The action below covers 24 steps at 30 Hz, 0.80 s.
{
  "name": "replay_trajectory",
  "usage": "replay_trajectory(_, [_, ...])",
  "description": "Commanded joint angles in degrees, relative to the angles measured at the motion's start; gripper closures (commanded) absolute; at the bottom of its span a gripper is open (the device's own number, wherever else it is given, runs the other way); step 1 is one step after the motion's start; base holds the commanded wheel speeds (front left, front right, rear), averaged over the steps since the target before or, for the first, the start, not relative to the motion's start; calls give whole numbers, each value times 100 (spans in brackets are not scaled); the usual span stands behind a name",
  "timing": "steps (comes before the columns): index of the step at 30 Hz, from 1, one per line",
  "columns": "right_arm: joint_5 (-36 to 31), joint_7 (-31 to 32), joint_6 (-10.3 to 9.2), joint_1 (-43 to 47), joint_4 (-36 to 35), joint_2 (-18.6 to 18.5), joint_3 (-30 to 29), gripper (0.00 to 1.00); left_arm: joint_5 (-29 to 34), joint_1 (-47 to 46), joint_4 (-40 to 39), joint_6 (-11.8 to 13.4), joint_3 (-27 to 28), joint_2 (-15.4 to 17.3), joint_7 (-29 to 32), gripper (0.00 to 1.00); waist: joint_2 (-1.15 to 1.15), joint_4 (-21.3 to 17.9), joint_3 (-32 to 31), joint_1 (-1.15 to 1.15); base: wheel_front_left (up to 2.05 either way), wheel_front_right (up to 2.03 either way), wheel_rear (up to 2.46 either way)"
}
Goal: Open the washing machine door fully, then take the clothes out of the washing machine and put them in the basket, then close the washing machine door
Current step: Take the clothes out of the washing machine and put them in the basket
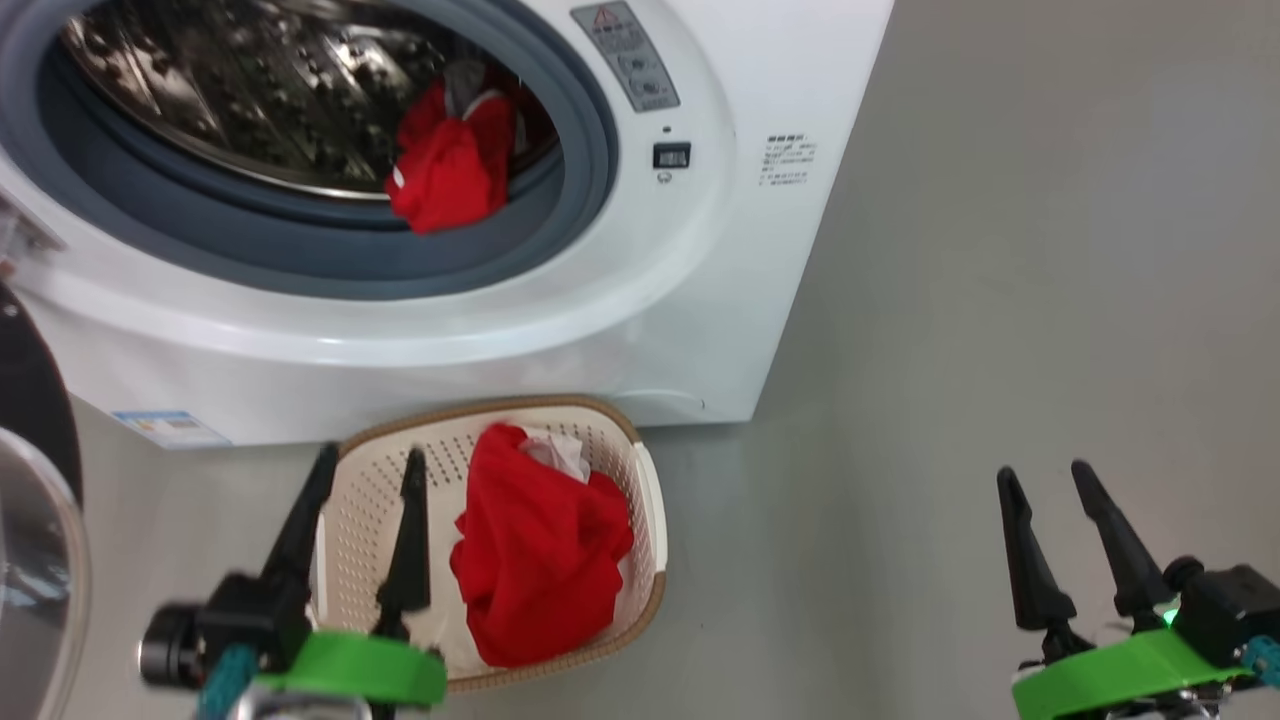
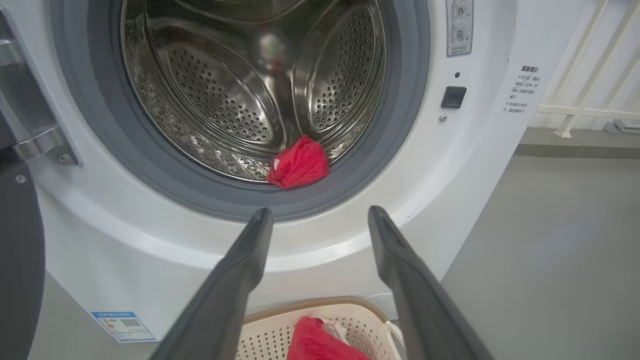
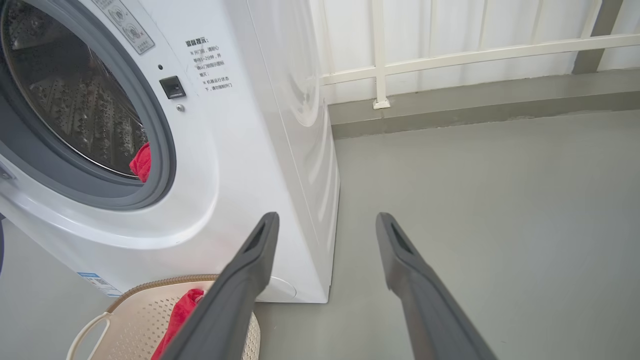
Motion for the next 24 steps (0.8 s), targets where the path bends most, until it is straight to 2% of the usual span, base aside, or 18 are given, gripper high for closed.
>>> replay_trajectory(1, [-21, -37, 1, -189, -152, -77, 161, 0, -31, -306, -60, -14, 134, 58, -30, 0, 0, -38, 286, 0, 0, 0, 0])
replay_trajectory(8, [52, -37, 1, -611, -204, -77, 236, 0, 28, -1552, 438, -59, 59, 58, -30, 0, 0, -184, 956, 0, 0, 0, 0])
replay_trajectory(17, [170, -37, 1, -1048, -203, -30, 384, 0, 179, -3064, 1331, -191, 359, 58, -30, 0, 0, -522, 1639, 0, 0, 0, 0])
replay_trajectory(24, [244, -37, 1, -1271, -199, -2, 474, 0, 461, -4053, 2062, -211, 622, 207, -30, 0, 0, -822, 2026, 0, 0, 0, 0])
